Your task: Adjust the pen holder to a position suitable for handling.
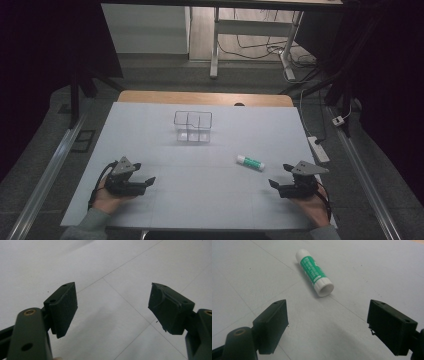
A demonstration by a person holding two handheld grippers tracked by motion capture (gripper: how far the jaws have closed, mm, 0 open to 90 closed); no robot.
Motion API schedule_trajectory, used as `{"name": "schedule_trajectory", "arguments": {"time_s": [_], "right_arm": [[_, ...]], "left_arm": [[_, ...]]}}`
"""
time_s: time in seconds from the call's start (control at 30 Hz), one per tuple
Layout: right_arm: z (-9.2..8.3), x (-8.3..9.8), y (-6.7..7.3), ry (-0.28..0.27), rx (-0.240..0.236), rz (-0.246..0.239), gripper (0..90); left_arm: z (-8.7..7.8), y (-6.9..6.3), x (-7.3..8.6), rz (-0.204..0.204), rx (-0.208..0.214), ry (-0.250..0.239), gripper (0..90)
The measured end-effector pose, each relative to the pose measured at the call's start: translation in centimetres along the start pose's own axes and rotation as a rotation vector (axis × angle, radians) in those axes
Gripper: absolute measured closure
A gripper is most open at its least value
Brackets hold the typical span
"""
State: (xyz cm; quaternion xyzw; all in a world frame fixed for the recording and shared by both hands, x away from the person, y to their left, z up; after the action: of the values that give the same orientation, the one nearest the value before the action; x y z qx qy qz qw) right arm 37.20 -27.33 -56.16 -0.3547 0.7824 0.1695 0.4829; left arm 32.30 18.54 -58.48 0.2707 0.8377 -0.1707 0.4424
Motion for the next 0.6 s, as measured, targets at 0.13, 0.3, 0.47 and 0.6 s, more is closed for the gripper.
{"name": "schedule_trajectory", "arguments": {"time_s": [0.13,0.3,0.47,0.6], "right_arm": [[0.1,0.0,0.1,0.004,-0.002,-0.007,17.3],[0.0,0.0,0.1,0.001,0.001,-0.006,17.5],[0.1,0.0,0.1,0.004,-0.001,-0.009,17.5],[0.1,0.0,0.0,0.003,0.004,-0.008,17.7]], "left_arm": [[0.2,0.1,-0.2,-0.002,-0.002,-0.001,23.3],[0.4,0.4,-0.6,-0.003,-0.009,-0.001,23.3],[0.7,0.7,-1.1,-0.004,-0.012,-0.003,23.4],[1.2,0.9,-1.7,-0.004,-0.017,-0.001,23.5]]}}
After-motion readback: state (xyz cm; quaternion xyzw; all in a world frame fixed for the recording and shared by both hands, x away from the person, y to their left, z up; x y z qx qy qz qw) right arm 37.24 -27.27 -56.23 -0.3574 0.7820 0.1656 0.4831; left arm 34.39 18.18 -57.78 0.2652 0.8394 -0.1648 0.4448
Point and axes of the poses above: each handheld gripper's, and its own axes: z roughly forward along the jaws, x roughly out of its underside, y roughly to its left, the point moved 9 cm from there along z, roughly forward along the jaws, and after that the axes turned 7 degrees about -y, right-handed, at the moved point
